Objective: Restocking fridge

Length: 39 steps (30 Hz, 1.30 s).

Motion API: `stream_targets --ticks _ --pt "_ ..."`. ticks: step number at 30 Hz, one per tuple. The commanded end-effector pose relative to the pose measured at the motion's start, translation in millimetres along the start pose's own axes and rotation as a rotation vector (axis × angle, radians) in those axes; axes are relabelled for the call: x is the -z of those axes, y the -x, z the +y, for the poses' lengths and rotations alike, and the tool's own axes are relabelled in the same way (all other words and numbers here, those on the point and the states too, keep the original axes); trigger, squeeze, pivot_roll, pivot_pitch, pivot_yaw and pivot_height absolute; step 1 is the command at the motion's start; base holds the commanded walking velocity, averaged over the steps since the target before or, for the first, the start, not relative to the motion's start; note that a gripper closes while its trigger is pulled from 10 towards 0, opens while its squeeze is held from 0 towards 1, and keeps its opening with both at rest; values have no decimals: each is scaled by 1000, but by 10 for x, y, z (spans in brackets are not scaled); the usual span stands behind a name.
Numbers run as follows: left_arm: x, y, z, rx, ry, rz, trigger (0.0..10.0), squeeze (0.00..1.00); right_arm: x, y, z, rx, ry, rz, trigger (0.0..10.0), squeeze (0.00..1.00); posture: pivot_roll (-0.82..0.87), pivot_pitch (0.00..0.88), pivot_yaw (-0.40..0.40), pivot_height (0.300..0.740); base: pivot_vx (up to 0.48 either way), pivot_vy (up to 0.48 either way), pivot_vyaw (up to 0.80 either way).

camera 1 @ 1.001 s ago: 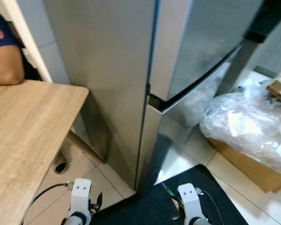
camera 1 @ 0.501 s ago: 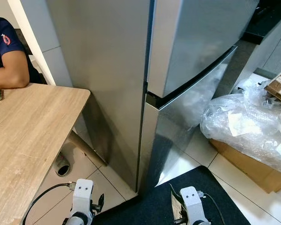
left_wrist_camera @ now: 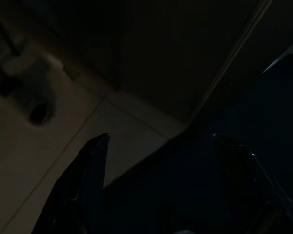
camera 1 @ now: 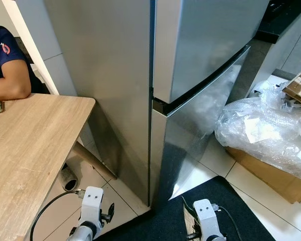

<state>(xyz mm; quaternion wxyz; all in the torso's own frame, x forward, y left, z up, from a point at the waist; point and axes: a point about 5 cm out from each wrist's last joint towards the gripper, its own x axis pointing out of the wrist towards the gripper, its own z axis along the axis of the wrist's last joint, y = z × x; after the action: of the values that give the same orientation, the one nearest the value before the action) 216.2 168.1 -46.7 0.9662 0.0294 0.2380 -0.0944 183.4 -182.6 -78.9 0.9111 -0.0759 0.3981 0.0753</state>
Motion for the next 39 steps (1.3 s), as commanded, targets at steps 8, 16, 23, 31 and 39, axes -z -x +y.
stream_targets --ticks 8,16,23,31,39 --pt "-381 -164 -27 184 -4 -126 10000 0 46 30 -54 13 -12 -5 10000 0 -138 80 30 740 0 0 0" --pt "-1010 -346 -198 346 -164 -340 10000 0 23 29 -92 8 -2 -12 10000 0 -131 103 -4 740 0 0 0" --pt "-1266 -412 -213 371 -163 -402 10000 0 15 34 -126 15 -2 -17 10000 0 -144 116 2 740 0 0 0" --pt "-1496 -450 -202 397 -152 -463 0 0 34 45 -145 33 -23 -19 10000 0 -156 123 11 740 0 0 0" --pt "-1618 -470 -288 440 -142 -499 0 0 57 58 -168 39 -28 -16 10000 0 -156 132 12 740 0 0 0"
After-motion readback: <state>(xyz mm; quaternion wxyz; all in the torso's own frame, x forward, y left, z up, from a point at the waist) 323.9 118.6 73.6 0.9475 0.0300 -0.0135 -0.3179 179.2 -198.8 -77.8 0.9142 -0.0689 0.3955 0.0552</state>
